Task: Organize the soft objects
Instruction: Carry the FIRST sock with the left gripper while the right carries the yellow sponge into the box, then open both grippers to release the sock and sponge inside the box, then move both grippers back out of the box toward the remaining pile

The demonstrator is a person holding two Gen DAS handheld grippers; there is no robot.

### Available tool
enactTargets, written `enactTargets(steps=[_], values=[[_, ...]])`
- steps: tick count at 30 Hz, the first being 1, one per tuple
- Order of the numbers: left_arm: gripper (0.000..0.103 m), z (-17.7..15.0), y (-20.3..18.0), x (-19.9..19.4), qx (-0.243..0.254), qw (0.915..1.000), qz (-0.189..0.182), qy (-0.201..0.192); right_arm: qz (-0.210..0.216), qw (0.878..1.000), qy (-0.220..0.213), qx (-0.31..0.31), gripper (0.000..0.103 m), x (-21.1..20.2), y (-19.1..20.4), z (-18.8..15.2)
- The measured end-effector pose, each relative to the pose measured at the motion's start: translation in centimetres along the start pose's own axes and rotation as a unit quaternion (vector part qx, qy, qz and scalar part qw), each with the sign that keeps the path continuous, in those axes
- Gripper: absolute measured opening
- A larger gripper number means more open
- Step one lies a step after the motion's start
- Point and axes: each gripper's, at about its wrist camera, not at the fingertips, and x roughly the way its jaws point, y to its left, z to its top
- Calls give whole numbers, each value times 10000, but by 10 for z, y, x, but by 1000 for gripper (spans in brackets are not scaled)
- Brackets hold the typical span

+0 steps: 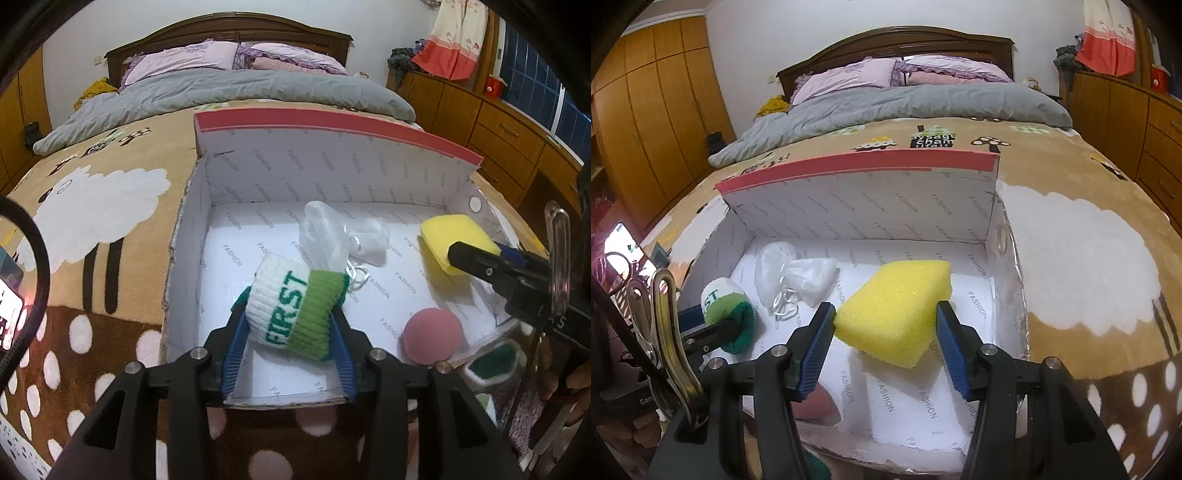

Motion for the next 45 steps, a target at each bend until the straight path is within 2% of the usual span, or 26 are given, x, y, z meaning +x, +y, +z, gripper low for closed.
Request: enactTargets(steps=[12, 24, 45], values=[[54, 3, -3, -18, -44, 9999, -31, -104, 69, 9996, -162, 235, 62, -15, -6, 1], [55, 0, -12, -35, -23, 9999, -73, -122, 99, 9990, -415, 165, 65, -45, -3, 4], [55, -27, -21, -72, -36, 9995, -300, -84, 89, 9983, -537, 228, 65, -95, 4, -33]])
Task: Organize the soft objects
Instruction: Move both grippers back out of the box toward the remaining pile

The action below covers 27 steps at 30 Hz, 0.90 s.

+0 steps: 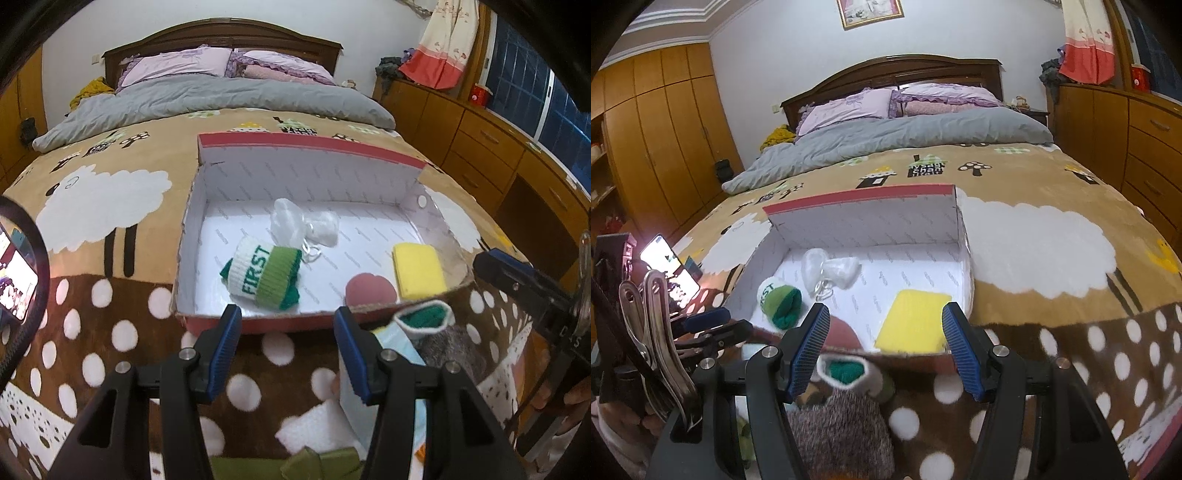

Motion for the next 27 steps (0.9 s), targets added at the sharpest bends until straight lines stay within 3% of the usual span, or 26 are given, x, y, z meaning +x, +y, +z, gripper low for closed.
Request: enactTargets(steps=[15, 27], values=[[55, -18, -9, -24, 48, 9998, -171, -69, 107, 9999, 127, 16, 65, -21, 2, -34], [55, -23, 0, -31, -112, 9998, -102, -121, 181, 9992, 362, 67, 65, -18, 8, -65]])
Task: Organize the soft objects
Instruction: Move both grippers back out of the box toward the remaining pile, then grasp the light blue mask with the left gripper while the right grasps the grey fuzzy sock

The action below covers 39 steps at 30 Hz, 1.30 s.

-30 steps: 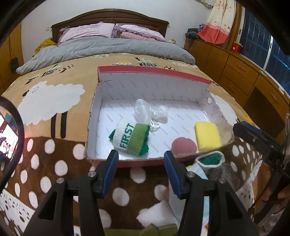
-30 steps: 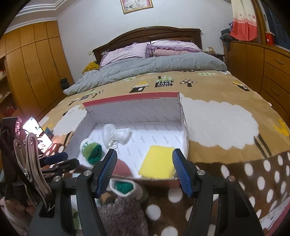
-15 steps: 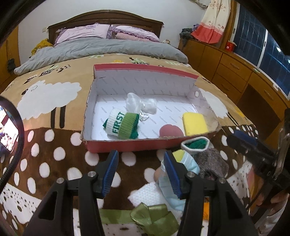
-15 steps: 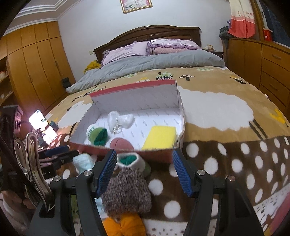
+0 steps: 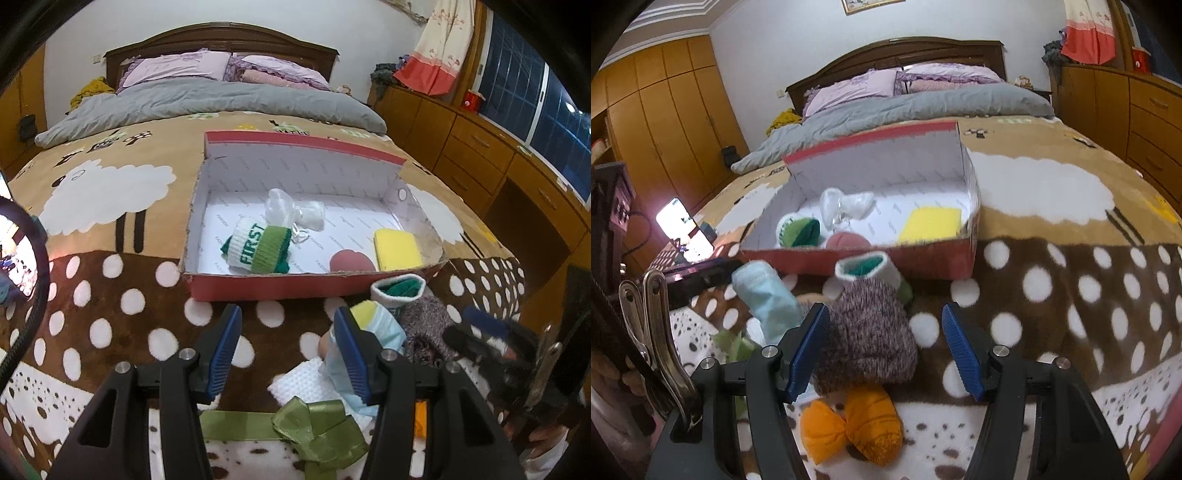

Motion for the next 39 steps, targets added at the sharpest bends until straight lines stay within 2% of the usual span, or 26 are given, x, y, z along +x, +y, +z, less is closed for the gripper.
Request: enactTargets(steps=[7, 14, 18, 22, 30, 32, 33, 35, 39], values=[[55, -3, 10, -1, -175, 9998, 13, 35, 158, 9998, 47, 89, 65, 8, 0, -7], [56, -13, -5, 5, 46, 9992, -329, 201, 247, 9985, 411, 254, 66, 19, -3, -10], [58, -20, -18, 9, 233, 9979, -537, 272, 354, 9978, 461, 333, 65, 21, -5, -13], [59, -23, -30, 16, 367, 9967, -647, 330, 484, 9971, 466, 359, 55, 21, -4, -16], [58, -26, -44, 34, 510, 9967, -571, 253, 587, 9972, 395, 240, 36, 18, 5, -21], [50, -27, -44, 36, 497, 9966, -612, 245, 621, 9971, 360, 235, 30, 17, 6, -22], [38, -27, -44, 36, 485, 9962, -674, 257, 628, 9972, 336, 214, 28, 16, 7, -23], [34, -28, -45, 35, 490, 9960, -712, 229, 640, 9974, 294, 163, 21, 14, 10, -23], [26, -27, -45, 28, 522, 9957, -754, 144, 653, 9976, 192, 92, 15, 7, 15, -22]])
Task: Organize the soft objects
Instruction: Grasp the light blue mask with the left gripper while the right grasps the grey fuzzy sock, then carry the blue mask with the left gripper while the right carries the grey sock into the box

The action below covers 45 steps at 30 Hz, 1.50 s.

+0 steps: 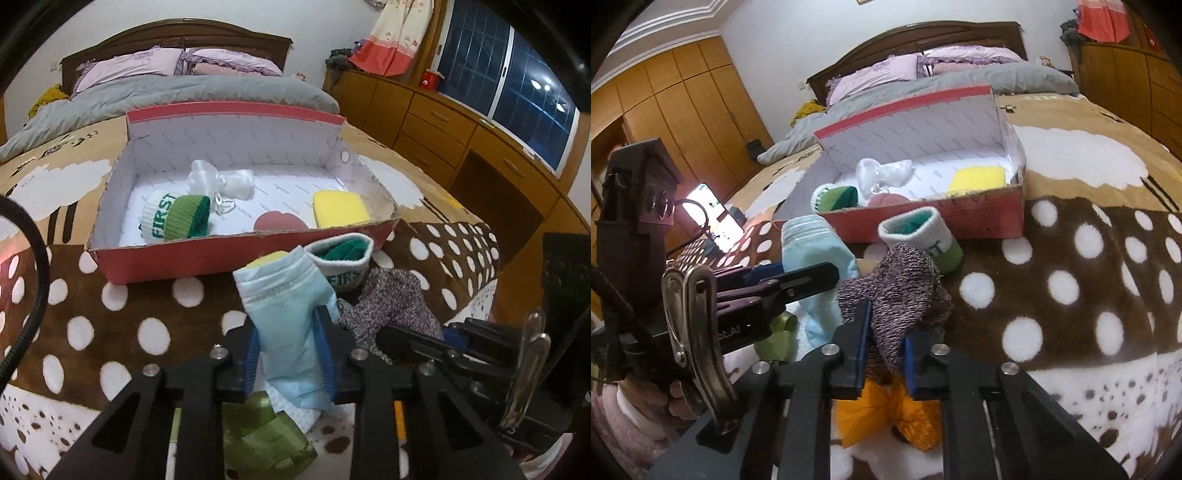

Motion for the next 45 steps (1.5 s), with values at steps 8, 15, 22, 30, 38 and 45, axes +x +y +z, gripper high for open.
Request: enactTargets(steps=[8, 15, 22, 30, 38, 45], values=[[21, 5, -2, -26, 24, 9995, -122, -292, -53, 9994, -327, -80, 11, -23, 8, 5], [21, 15, 1, -49, -10, 9983, -50, -586, -118, 9981, -568, -206, 11, -40, 12, 14], [21, 30, 12, -65, -47, 9961, 176, -865, -209, 9965, -705, -410, 11, -46, 17, 28], [21, 52, 26, -71, -87, 9927, 445, -1117, -294, 9946, -812, -568, 11, -47, 23, 42], [21, 80, 40, -58, -85, 9887, 784, -1277, -299, 9936, -842, -688, 11, -42, 29, 53], [21, 102, 50, -41, -71, 9865, 969, -1317, -366, 9927, -833, -786, 11, -38, 31, 61]])
